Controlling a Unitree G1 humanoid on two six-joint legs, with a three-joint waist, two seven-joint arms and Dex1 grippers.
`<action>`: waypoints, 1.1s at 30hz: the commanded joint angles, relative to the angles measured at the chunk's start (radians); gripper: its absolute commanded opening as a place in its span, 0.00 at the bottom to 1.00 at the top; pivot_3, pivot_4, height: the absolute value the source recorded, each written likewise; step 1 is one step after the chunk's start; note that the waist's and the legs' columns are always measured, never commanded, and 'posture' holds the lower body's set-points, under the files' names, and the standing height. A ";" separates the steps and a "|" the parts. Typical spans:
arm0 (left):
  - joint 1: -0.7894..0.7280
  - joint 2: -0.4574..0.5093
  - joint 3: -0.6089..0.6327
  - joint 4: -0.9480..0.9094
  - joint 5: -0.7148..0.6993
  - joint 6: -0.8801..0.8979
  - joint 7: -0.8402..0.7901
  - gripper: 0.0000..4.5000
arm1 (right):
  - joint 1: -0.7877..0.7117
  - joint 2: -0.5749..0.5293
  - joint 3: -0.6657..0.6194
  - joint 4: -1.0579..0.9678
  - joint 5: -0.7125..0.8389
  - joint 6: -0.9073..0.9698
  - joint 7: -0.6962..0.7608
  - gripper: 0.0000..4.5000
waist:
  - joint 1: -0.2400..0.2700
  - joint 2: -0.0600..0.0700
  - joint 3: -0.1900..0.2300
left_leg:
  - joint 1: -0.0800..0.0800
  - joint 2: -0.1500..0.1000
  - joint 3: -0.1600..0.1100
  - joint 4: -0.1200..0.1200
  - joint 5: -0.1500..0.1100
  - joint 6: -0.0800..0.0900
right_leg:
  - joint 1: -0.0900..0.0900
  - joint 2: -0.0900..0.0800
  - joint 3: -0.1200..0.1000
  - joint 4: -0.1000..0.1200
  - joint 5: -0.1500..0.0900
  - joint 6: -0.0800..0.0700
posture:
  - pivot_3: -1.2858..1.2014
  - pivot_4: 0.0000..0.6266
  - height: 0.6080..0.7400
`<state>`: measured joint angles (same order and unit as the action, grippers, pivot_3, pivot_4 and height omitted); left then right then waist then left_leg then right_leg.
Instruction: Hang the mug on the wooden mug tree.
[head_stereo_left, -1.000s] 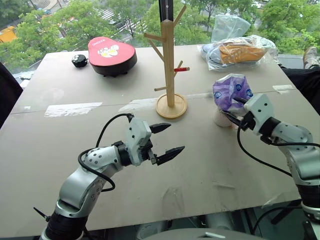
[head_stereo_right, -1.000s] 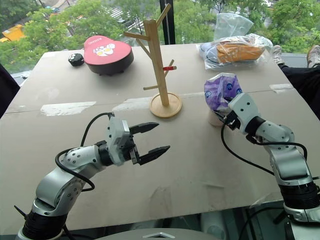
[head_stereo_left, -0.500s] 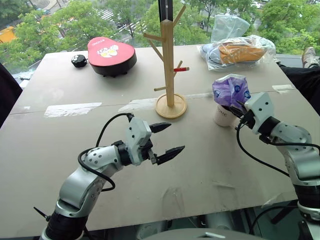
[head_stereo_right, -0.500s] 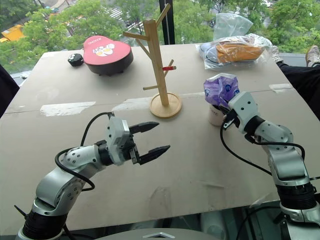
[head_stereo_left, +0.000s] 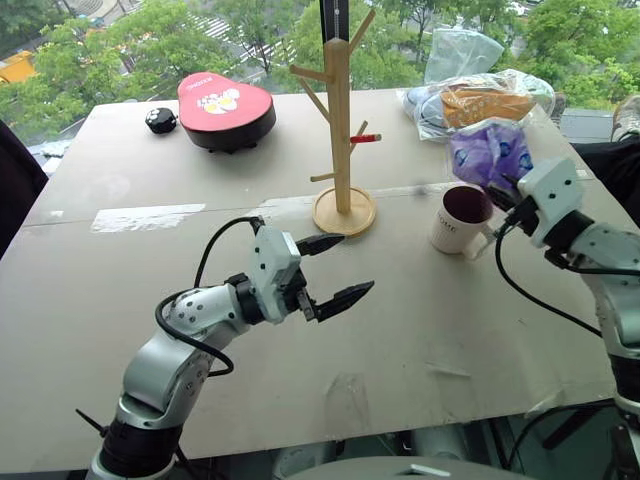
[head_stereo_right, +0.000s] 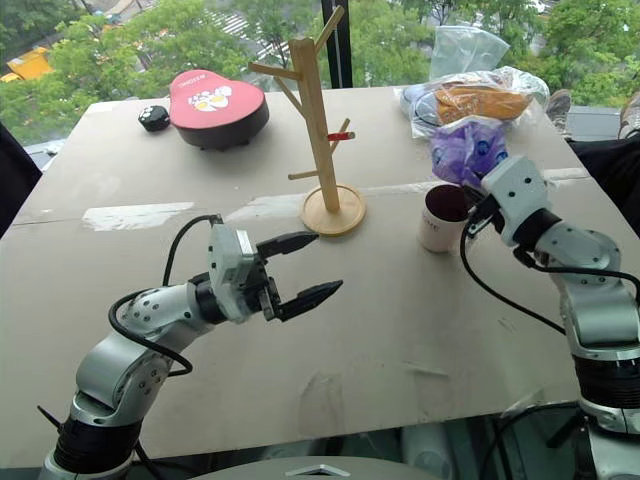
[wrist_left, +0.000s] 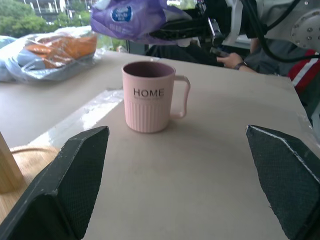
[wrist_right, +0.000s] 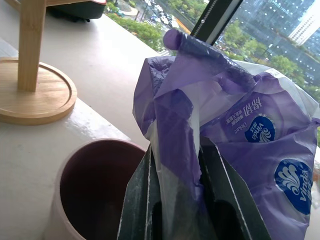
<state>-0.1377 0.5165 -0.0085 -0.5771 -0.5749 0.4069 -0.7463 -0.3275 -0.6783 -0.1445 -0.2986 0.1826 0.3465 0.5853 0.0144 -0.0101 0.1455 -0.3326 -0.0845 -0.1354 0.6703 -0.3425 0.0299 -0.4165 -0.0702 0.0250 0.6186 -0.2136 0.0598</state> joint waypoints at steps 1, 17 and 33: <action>-0.054 -0.015 0.022 -0.015 -0.020 -0.021 0.015 1.00 | 0.003 -0.025 -0.056 -0.023 0.015 0.000 0.004 0.00 | -0.001 0.000 0.000 | 0.000 0.000 0.000 0.000 0.000 0.000 | 0.000 0.000 0.000 0.000 0.000 0.000 | 0.52 0.24 1.00; -0.213 -0.076 -0.109 -0.017 -0.041 0.079 0.015 1.00 | 0.206 -0.135 -0.226 0.284 -0.064 0.035 -0.068 0.29 | -0.002 0.000 0.000 | 0.001 0.000 0.003 0.001 0.000 0.000 | 0.000 0.000 0.003 0.002 0.000 0.000 | 0.52 0.24 1.00; -0.180 0.013 -0.141 0.010 0.001 0.118 -0.049 1.00 | 0.257 -0.054 -0.222 -0.137 0.221 0.300 -0.005 0.97 | 0.000 0.000 0.000 | 0.001 0.000 0.002 0.001 0.000 0.000 | 0.000 0.000 0.003 0.003 0.000 0.000 | 0.52 0.24 1.00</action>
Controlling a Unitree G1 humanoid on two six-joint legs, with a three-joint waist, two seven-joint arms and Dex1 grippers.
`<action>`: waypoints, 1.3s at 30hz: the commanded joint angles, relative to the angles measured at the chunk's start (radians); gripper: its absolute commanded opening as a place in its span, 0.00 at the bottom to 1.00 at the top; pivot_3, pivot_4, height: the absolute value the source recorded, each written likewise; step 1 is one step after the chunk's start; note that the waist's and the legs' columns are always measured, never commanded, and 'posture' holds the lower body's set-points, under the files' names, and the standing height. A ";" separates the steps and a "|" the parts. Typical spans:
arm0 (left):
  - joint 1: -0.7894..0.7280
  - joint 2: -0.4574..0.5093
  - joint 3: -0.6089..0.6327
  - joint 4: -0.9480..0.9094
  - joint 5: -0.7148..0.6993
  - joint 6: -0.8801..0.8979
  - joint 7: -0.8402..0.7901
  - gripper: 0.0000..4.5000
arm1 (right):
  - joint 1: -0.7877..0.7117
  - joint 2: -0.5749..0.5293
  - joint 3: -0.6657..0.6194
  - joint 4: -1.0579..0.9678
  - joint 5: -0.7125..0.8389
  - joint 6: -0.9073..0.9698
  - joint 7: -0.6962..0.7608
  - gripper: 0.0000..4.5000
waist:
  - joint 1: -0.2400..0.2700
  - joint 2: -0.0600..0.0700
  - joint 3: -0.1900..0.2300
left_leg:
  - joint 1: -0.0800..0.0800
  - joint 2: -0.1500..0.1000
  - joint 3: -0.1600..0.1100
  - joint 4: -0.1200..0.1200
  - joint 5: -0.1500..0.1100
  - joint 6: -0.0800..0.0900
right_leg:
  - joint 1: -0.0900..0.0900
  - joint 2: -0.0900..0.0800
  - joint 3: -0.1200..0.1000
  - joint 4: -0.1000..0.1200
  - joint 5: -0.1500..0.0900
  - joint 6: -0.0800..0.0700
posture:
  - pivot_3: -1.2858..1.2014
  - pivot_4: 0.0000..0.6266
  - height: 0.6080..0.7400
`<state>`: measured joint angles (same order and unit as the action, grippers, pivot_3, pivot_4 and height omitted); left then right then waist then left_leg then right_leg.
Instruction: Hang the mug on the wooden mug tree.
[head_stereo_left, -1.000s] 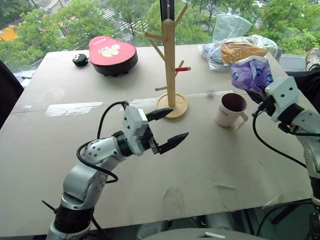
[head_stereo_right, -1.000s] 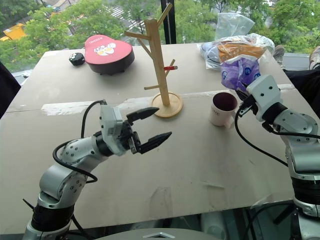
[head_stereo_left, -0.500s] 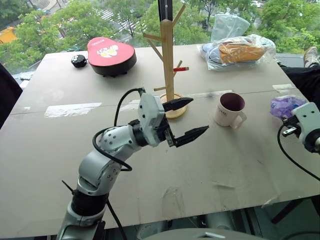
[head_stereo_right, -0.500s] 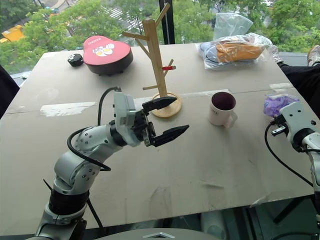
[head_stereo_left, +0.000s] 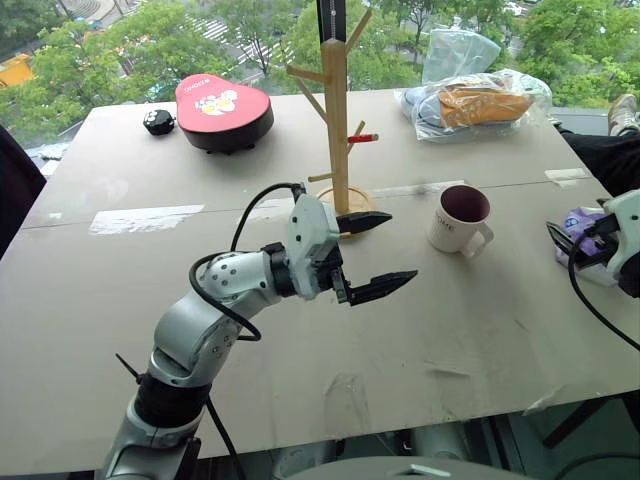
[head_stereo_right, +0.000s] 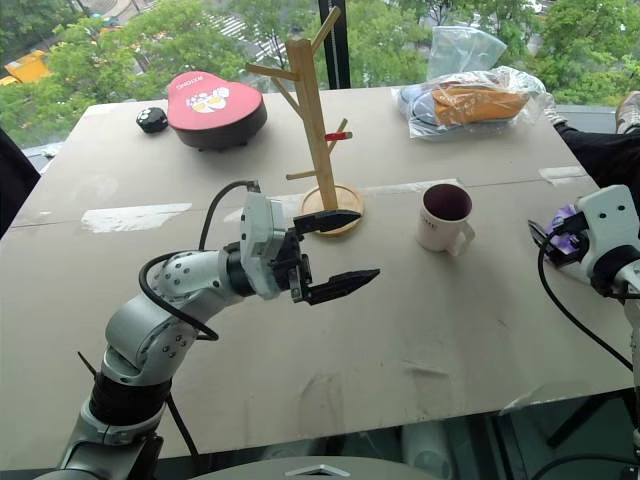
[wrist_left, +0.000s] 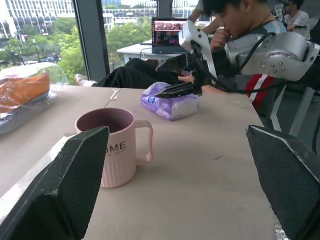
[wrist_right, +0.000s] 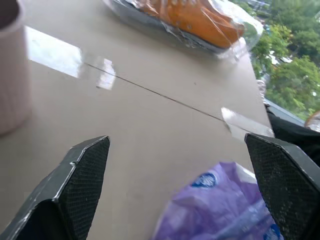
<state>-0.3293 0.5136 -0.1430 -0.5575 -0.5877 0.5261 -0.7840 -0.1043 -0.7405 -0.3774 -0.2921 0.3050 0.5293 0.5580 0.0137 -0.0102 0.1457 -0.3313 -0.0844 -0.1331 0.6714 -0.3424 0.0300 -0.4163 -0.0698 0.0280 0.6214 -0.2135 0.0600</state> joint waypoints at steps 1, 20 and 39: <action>0.018 0.023 -0.012 -0.007 0.024 -0.004 -0.014 1.00 | 0.060 0.012 0.033 -0.193 0.127 0.158 0.031 0.97 | 0.003 0.000 0.000 | 0.000 0.000 0.000 0.000 0.000 0.000 | 0.000 0.000 0.000 0.000 0.000 0.000 | 0.52 0.24 1.00; 0.038 0.037 -0.046 0.020 0.130 -0.029 -0.007 1.00 | -0.003 0.295 0.176 -0.028 0.053 0.116 -0.168 0.97 | -0.001 0.000 0.000 | -0.001 -0.001 -0.001 0.001 0.000 0.000 | 0.000 0.001 -0.002 0.000 0.000 0.000 | 0.52 0.24 1.00; 0.069 0.037 -0.019 0.019 0.143 -0.068 0.004 1.00 | -0.066 0.324 0.212 0.099 0.060 -0.033 -0.075 0.01 | -0.001 0.000 0.000 | -0.001 -0.001 -0.001 0.001 0.000 0.000 | 0.000 0.001 -0.001 0.000 0.000 0.000 | 0.52 0.24 1.00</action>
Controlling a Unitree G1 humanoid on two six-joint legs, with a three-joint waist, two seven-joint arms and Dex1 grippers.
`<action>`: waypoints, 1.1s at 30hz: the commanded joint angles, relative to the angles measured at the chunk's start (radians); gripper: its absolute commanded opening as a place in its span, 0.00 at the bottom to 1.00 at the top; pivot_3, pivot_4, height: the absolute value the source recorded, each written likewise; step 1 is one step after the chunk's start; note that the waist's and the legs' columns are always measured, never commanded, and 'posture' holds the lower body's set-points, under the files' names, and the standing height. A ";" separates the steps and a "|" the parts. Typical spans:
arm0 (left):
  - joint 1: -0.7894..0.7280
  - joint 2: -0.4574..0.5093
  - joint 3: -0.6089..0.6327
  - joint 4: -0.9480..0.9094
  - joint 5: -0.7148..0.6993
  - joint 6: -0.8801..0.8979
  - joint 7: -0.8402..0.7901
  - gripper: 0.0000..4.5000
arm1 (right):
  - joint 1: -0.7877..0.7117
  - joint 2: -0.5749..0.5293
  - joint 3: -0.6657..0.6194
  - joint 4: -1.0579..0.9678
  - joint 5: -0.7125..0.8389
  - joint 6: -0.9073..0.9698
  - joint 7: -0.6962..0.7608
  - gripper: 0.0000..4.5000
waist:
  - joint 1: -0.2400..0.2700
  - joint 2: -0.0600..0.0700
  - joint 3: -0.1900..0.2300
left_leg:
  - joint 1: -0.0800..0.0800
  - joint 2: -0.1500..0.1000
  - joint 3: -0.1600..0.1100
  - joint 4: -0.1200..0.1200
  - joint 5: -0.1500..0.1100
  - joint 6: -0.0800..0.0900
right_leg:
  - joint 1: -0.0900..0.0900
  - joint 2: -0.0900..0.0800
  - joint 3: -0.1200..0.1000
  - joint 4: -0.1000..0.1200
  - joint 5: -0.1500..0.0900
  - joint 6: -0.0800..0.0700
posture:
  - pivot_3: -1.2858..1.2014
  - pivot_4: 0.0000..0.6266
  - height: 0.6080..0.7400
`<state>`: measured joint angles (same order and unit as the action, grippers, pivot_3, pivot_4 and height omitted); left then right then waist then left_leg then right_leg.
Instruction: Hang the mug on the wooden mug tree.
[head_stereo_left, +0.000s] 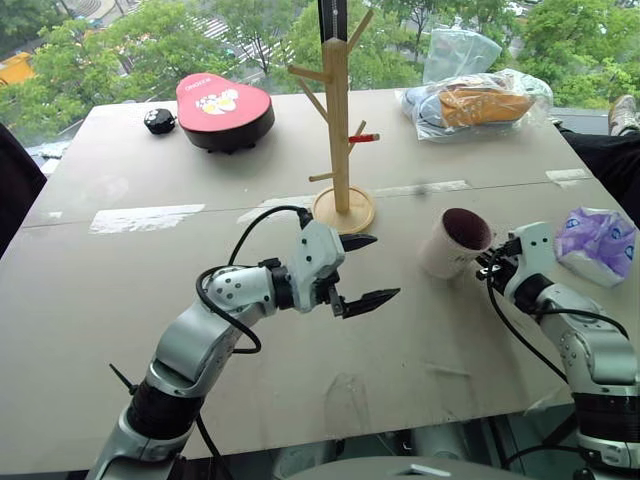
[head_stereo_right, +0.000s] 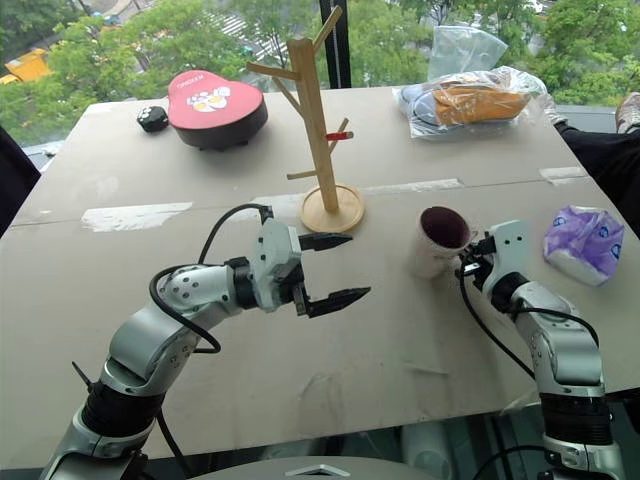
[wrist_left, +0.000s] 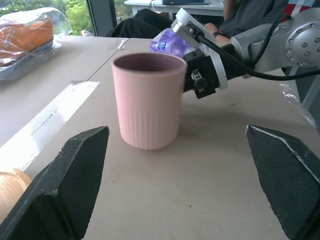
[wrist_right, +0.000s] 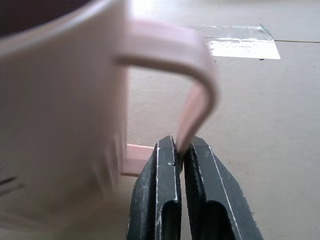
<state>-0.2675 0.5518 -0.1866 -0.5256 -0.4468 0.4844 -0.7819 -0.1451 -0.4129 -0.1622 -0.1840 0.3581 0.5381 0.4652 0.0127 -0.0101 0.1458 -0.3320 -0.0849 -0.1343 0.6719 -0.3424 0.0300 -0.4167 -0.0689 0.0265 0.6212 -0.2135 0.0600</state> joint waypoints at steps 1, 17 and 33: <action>0.011 -0.006 0.030 -0.014 -0.001 -0.029 0.006 1.00 | -0.030 -0.007 -0.001 -0.004 0.001 -0.051 0.022 0.01 | -0.001 0.000 0.000 | 0.000 0.000 0.000 0.000 0.000 0.000 | 0.000 0.000 0.000 0.000 0.000 0.000 | 0.52 0.24 1.00; 0.254 -0.389 0.146 0.081 0.104 -0.518 0.248 1.00 | -0.661 -0.296 0.290 0.322 -0.248 -0.469 0.515 0.01 | -0.007 -0.001 0.001 | 0.000 0.001 0.001 0.001 0.000 0.000 | 0.000 -0.001 0.000 -0.001 0.000 0.000 | 0.52 0.24 1.00; 0.312 -0.498 0.065 0.066 0.194 -0.641 0.385 1.00 | -1.208 -0.105 0.454 0.933 -0.431 -0.837 0.701 0.01 | -0.009 -0.003 0.003 | -0.016 0.000 0.001 0.005 0.000 0.000 | -0.015 -0.002 -0.001 0.001 0.001 0.000 | 0.52 0.24 1.00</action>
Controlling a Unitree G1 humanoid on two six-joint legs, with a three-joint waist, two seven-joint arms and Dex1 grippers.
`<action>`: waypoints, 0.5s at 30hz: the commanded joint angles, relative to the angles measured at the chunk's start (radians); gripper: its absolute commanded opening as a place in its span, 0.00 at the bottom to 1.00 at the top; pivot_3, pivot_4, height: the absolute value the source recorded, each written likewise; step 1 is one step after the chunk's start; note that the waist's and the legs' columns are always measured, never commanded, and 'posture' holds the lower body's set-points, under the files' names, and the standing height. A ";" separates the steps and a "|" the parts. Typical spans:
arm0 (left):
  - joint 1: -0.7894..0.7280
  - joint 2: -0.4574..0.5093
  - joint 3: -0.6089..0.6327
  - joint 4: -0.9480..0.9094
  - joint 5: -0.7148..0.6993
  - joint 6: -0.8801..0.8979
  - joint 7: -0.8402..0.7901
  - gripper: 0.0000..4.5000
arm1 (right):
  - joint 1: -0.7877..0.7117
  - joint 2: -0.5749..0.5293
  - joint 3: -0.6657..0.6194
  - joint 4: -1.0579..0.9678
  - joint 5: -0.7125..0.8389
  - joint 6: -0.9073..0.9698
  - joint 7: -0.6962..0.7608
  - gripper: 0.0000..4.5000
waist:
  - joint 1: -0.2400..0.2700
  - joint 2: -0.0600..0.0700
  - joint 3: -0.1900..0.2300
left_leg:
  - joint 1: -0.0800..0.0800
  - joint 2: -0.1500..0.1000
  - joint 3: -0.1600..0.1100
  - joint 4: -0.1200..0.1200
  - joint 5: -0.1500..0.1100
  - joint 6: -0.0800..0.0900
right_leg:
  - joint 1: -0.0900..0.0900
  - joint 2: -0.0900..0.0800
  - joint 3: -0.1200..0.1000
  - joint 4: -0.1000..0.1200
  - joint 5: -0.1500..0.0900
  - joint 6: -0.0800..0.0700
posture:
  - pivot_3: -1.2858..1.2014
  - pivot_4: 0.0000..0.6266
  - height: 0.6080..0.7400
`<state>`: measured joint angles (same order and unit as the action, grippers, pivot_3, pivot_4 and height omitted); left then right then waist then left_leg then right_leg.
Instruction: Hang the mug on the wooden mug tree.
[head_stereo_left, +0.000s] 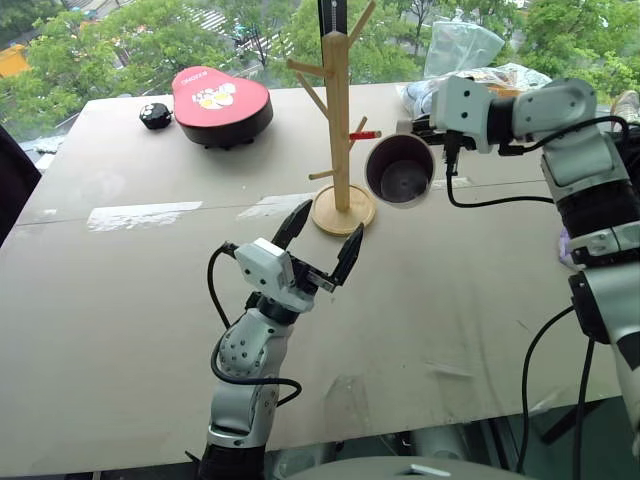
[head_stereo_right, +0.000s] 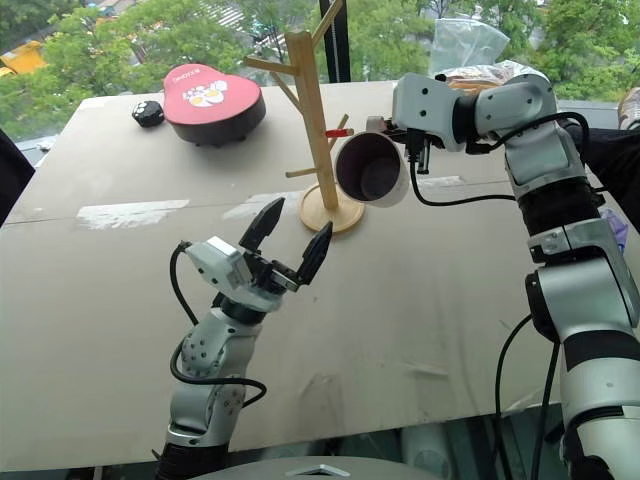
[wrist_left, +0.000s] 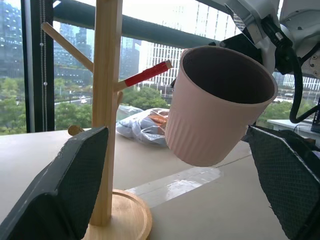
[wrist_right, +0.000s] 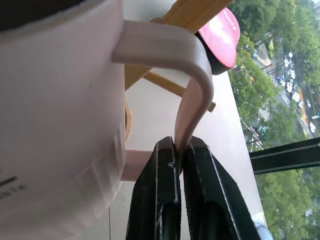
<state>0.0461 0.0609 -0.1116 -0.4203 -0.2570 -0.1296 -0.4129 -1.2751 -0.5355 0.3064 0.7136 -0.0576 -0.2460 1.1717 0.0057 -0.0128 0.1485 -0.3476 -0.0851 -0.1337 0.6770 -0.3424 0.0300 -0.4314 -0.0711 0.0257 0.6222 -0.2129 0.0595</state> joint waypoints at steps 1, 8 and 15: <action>-0.002 -0.007 -0.012 -0.039 0.004 -0.028 0.018 1.00 | -0.093 0.028 -0.016 0.056 -0.022 -0.063 -0.011 0.01 | -0.003 0.000 0.000 | 0.000 0.000 0.000 0.000 0.000 0.000 | 0.000 0.000 0.000 0.000 0.000 0.000 | 0.52 0.24 1.00; -0.008 -0.007 -0.015 -0.029 -0.007 -0.031 0.035 1.00 | -0.152 0.073 -0.023 0.151 -0.049 -0.121 -0.023 0.01 | -0.004 0.000 0.000 | 0.000 0.000 0.000 0.000 0.000 0.000 | 0.000 0.000 0.000 0.001 0.000 0.000 | 0.52 0.24 1.00; -0.011 -0.006 -0.016 -0.025 -0.002 -0.033 0.048 1.00 | -0.182 0.084 -0.025 0.202 -0.085 -0.139 -0.052 0.39 | -0.014 0.000 0.000 | 0.000 0.000 0.000 0.000 0.000 0.000 | 0.000 0.000 0.000 0.002 0.000 0.000 | 0.52 0.24 1.00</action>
<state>0.0433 0.0590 -0.1254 -0.4207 -0.2584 -0.1401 -0.3698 -1.4094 -0.4491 0.3067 0.9268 -0.1429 -0.3738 1.1295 -0.0086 -0.0128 0.1485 -0.3475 -0.0853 -0.1339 0.6773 -0.3423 0.0299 -0.4316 -0.0709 0.0256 0.6239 -0.2128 0.0594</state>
